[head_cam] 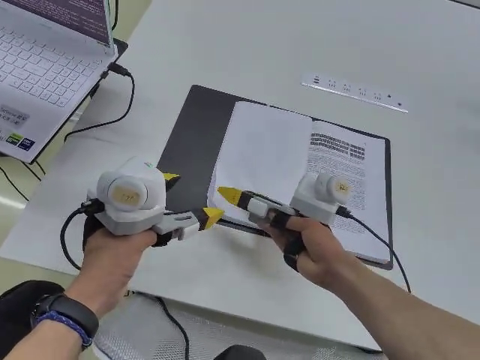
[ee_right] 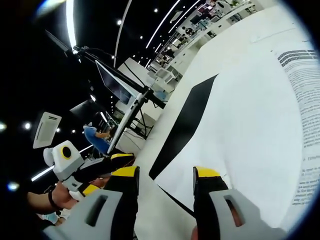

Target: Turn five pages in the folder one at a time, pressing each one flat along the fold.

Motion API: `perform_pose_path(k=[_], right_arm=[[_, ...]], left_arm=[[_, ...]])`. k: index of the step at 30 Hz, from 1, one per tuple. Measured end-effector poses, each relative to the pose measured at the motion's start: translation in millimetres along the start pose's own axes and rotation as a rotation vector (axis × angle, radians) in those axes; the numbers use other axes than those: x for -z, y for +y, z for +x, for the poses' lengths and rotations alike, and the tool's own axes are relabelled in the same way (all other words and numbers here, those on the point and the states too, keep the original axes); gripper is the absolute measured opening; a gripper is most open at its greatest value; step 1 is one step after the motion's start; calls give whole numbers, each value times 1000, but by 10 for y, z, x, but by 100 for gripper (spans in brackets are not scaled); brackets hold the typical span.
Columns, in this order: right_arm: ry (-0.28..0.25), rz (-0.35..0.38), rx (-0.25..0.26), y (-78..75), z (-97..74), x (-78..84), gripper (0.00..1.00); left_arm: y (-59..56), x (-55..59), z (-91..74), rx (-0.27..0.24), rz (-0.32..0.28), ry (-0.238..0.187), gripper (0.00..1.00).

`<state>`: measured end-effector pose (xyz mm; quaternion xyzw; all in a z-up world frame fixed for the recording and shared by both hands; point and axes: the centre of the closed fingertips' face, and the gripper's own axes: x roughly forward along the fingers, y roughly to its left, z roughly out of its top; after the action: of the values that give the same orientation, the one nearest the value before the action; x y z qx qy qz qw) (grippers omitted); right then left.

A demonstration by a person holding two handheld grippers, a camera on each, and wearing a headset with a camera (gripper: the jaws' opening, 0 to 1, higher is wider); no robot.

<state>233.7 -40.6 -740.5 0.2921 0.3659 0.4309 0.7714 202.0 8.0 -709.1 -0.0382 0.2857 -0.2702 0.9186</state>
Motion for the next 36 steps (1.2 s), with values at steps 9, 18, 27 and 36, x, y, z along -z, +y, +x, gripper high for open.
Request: perform_pose_path(k=[9,18,27,36], right_arm=[[-58,-59,49,-72,-400,-147,38],[-143,-26,113,-204,-753,-252,33],[-170,0,162,-329,-1038,-172,30],[-186,34,185,-373,-1165,-37,29]], left_arm=[[-65,-110,136,25,39,-13,45],[-133,-122,397,57,79,5,24],[-75,15,629,64,60,36,8],[-65,171,634,66,31,70,0]])
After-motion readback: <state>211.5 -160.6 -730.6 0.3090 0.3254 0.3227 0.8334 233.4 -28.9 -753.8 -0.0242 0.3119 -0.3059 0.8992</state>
